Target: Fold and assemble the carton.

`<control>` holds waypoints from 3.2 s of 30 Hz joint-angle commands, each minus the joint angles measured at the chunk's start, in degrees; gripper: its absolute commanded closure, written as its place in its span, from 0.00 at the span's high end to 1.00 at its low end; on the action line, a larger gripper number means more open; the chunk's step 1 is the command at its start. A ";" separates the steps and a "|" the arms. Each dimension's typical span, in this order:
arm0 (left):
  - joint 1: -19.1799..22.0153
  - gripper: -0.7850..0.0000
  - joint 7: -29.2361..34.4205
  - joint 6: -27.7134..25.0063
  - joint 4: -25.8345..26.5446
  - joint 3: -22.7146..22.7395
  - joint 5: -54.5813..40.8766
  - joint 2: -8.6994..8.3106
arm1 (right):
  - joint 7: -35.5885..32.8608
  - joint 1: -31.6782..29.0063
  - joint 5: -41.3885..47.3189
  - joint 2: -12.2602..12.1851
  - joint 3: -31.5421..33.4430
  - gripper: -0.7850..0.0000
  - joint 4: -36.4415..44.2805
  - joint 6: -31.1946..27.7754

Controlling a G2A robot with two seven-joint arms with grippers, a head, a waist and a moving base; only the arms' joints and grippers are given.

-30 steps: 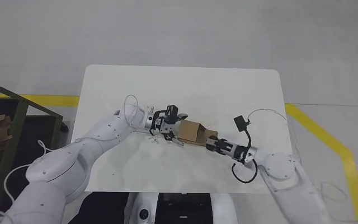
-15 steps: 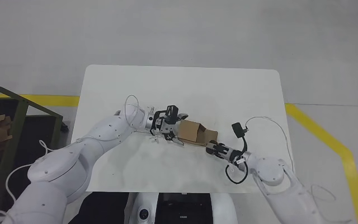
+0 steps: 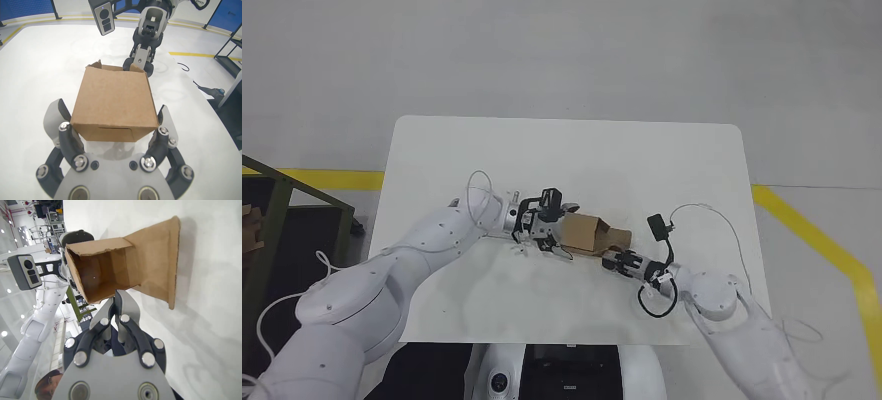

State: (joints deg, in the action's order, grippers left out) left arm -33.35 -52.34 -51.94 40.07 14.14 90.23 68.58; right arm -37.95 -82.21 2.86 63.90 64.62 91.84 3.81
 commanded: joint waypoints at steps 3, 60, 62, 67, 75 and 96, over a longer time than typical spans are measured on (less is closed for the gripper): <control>-0.12 1.00 -0.04 0.04 -0.18 -0.10 -0.34 0.21 | 0.12 1.36 -0.79 0.20 -0.87 0.00 -0.83 -0.80; 1.36 1.00 0.94 -0.95 -1.80 -3.27 -3.67 0.85 | -2.07 -0.12 4.16 -0.35 4.24 0.00 -3.45 -10.04; 1.38 1.00 0.99 -1.00 -1.65 -3.33 -3.71 0.80 | -1.31 0.56 4.12 -0.27 4.22 0.00 -4.22 -10.24; 1.49 1.00 1.02 -1.03 -1.43 -3.42 -3.68 0.73 | -0.48 3.38 4.01 0.20 2.84 0.00 -6.87 -10.64; 1.56 1.00 1.19 -1.20 -1.12 -3.52 -3.78 0.71 | -1.81 6.49 2.26 0.77 0.14 0.00 -10.20 -11.65; 1.62 1.00 1.36 -1.37 -0.95 -3.42 -3.85 0.83 | -0.38 8.08 4.41 2.29 -4.88 0.00 -10.47 -8.50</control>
State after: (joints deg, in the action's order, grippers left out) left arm -31.69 -51.00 -53.28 39.13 10.72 86.45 69.43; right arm -38.19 -74.40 7.00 66.11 59.90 81.64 -4.58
